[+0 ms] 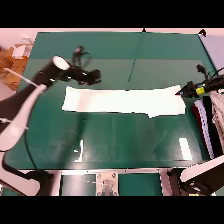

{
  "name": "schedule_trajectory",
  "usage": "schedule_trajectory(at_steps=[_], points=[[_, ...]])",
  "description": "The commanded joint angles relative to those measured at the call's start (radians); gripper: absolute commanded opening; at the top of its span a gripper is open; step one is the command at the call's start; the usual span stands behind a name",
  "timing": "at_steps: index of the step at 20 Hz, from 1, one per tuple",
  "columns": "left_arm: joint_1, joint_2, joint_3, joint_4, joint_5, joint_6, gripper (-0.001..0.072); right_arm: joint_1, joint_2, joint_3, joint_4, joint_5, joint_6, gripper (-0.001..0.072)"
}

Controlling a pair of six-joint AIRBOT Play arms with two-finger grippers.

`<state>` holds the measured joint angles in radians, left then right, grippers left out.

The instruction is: Fold the shirts.

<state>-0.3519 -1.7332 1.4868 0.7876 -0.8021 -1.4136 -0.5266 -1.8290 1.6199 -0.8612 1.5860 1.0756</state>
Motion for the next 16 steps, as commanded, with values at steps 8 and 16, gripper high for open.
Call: schedule_trajectory(at_steps=[8,16], points=[[-0.306,-0.309,0.163,-0.24,0.181,0.042,0.0025,0.21,0.335,0.092,0.199,0.089,0.237,0.0017],[-0.253,-0.317,0.212,-0.236,0.017,0.088,0.0025,0.318,0.333,0.117,0.195,0.016,0.287,0.0017]])
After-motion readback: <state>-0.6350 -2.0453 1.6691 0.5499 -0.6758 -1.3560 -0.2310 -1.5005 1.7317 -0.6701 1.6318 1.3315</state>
